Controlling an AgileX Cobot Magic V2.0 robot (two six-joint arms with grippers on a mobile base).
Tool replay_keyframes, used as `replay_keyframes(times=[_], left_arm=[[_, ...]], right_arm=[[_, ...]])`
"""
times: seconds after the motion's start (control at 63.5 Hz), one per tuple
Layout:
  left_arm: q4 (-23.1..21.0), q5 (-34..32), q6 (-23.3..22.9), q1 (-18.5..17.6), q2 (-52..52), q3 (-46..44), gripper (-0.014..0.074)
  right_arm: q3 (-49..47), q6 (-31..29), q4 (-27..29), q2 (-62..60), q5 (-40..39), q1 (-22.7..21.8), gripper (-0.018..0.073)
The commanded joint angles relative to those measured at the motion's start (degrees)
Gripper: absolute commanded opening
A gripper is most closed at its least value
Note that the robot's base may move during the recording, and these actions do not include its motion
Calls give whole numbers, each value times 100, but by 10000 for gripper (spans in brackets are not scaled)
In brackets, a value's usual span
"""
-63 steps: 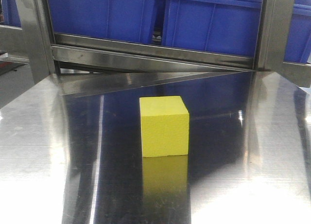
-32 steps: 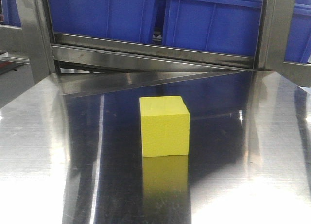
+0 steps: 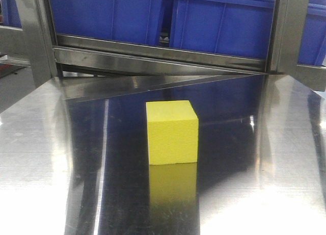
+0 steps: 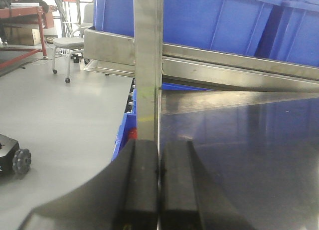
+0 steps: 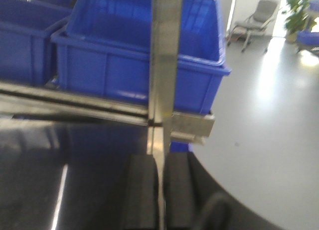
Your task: Place yellow foam block on left shelf second layer
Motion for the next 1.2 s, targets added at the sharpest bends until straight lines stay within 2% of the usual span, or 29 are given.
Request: replay_keyframes(times=[0.0,0.079,0.142,0.331,0.488,0.583,0.756,1.008,1.182], left_arm=[[-42,-472,-22,2,-76,158,136],[-42,-472,-22,2,-76,158,136],[-42,-472,-22,2,-76,158,136],[-42,-472,-22,2,-76,158,136],[-42,-472,-22,2,-76,158,136],[-42,-472,-22,2,-76,158,136],[-42,-472,-22,2,-76,158,136],[-42,-472,-22,2,-76,158,136],[-42,-472,-22,2,-76,158,136]], right_arm=[[-500,-34,-43,488,-27,184,388],[-786,-34,-43,872,338,363,551],[-992,-34,-43,1208,745,485,645],[-1638,-34,-105,2393,1695,946,613],[-2237,30,-65,3309,2253,1662,613],[-2616,659,-65,3955,2498,2233,613],[-3403,2220,-303,5165,2992,3191,613],[-4361,3004,-586,6477,2919,4330,613],[-4740,3378,-839,7059,2891,4741,613]])
